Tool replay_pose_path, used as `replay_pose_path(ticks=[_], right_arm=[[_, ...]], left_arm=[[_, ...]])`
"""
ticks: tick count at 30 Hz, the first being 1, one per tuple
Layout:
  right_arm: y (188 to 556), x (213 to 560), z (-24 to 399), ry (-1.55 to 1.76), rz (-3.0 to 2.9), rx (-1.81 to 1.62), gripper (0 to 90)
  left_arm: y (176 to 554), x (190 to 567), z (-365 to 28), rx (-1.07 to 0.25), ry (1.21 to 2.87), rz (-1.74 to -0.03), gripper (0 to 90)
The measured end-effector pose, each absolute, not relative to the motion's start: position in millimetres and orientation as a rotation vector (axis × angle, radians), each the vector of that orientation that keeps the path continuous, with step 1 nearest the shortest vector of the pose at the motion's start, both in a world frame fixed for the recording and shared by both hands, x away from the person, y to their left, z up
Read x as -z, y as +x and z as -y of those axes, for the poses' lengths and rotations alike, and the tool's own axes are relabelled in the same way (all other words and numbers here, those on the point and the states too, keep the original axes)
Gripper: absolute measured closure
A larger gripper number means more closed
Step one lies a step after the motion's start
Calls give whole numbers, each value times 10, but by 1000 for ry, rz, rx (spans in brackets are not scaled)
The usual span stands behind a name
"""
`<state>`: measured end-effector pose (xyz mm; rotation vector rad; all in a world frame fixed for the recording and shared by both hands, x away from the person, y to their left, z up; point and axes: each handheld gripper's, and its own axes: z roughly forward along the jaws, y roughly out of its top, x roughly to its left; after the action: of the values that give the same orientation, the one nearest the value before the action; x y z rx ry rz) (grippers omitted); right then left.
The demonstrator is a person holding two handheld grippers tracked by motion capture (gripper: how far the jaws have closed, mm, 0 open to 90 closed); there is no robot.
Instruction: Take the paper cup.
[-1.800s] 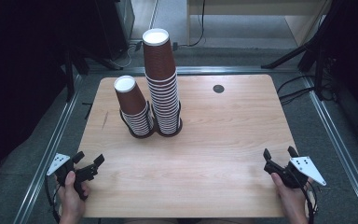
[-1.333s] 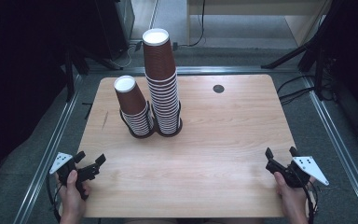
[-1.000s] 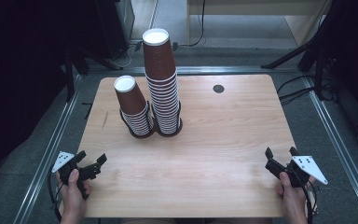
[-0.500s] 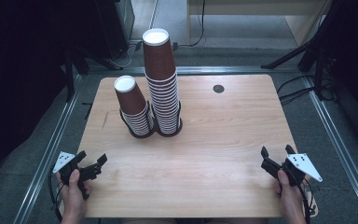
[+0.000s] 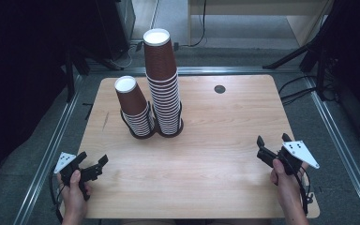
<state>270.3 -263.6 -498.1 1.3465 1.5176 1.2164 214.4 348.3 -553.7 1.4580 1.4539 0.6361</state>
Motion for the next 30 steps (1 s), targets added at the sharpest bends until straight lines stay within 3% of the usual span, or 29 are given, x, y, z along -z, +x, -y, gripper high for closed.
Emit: replay_pose_path(ticks=[30], right_arm=[[3170,3931,1483,1190,-1642,-1439,135]], left_arm=[[2143,5537,-3516,-608,1434,-1450,7]])
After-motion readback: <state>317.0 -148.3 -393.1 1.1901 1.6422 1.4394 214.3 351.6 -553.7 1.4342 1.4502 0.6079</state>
